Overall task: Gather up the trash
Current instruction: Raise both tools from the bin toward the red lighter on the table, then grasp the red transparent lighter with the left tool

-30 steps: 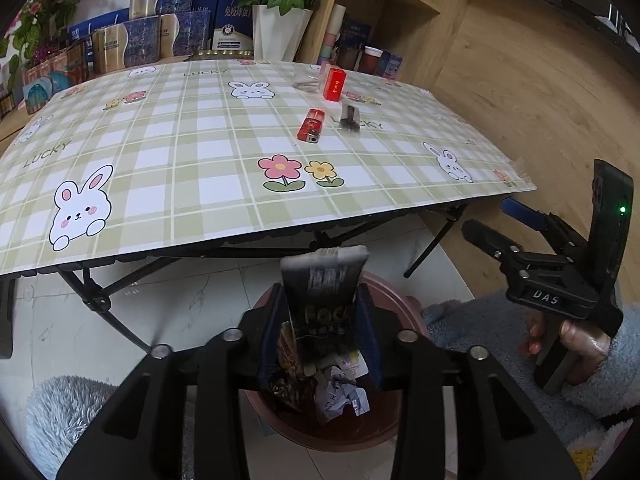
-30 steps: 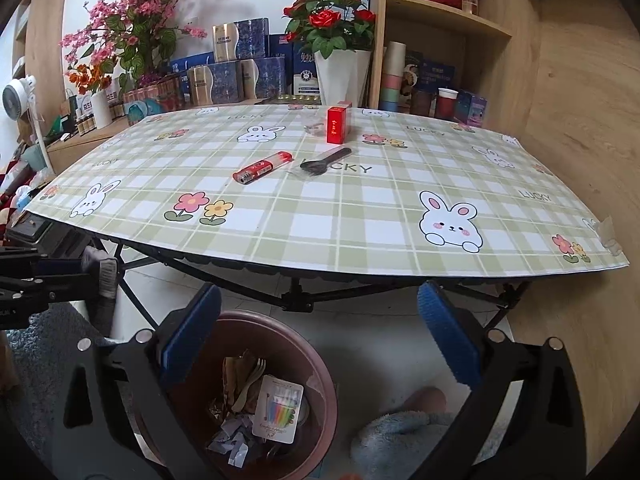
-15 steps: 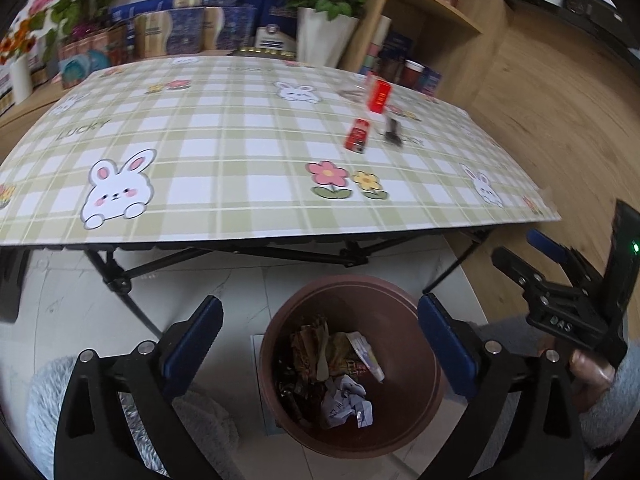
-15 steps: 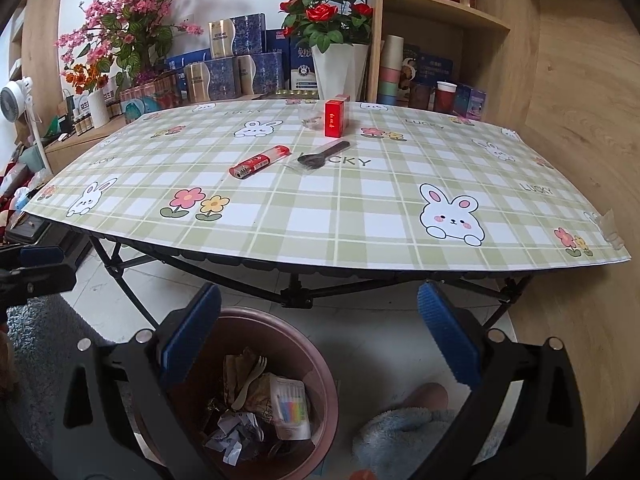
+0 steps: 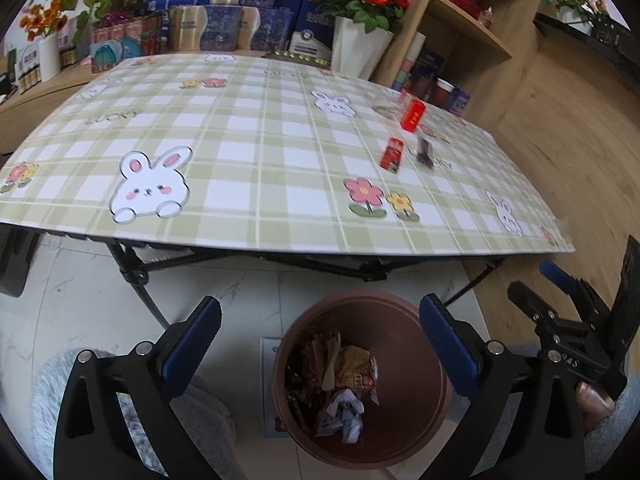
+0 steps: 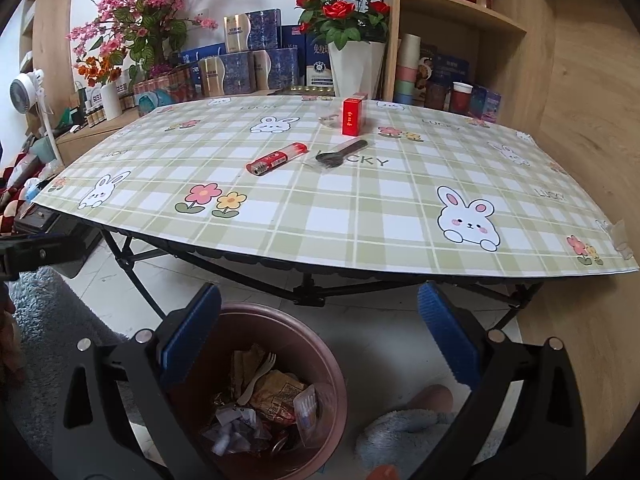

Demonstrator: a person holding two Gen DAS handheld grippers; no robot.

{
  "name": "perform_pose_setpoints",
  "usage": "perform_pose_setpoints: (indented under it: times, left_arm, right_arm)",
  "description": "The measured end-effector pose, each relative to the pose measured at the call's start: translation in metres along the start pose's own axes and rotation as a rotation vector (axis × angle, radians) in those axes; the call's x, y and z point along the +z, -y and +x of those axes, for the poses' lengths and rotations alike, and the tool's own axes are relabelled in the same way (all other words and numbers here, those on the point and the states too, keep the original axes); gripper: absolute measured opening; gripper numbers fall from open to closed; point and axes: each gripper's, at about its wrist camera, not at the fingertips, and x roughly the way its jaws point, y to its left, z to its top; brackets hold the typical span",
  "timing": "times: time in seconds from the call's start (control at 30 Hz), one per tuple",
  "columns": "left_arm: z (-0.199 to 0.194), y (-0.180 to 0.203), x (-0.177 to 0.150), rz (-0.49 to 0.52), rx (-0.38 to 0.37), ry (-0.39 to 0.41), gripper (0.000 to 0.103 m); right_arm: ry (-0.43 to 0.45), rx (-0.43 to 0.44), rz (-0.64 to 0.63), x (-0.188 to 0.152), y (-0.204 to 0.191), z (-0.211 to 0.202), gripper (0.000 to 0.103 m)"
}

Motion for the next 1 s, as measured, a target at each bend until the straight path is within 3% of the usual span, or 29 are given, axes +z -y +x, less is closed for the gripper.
perform_pose_setpoints:
  times: [0.17, 0.27, 0.53, 0.63, 0.8, 1.0]
  left_arm:
    - [-0.01, 0.004, 0.017, 0.024, 0.044, 0.086, 0.097]
    - [-0.011, 0.013, 0.033, 0.091, 0.06, 0.117, 0.097]
    - [0.011, 0.041, 0.078, 0.252, -0.053, 0.121, 0.097]
    - [0.028, 0.054, 0.093, 0.332, -0.023, 0.132, 0.097]
    - [0.07, 0.07, 0.117, 0.409, -0.021, 0.077, 0.097]
    - [0.124, 0.082, 0.132, 0.423, -0.045, -0.029, 0.097]
  right_arm:
    - [-0.007, 0.015, 0.012, 0.011, 0.006, 0.001, 0.097]
    - [-0.006, 0.041, 0.057, 0.021, 0.016, 0.002, 0.097]
    - [-0.025, 0.005, 0.044, 0.053, 0.04, 0.02, 0.097]
    - [-0.019, 0.0, 0.089, 0.069, 0.06, 0.028, 0.097]
    - [-0.01, -0.037, 0.172, 0.09, 0.09, 0.044, 0.097]
    - [-0.032, 0.004, 0.262, 0.1, 0.116, 0.068, 0.097]
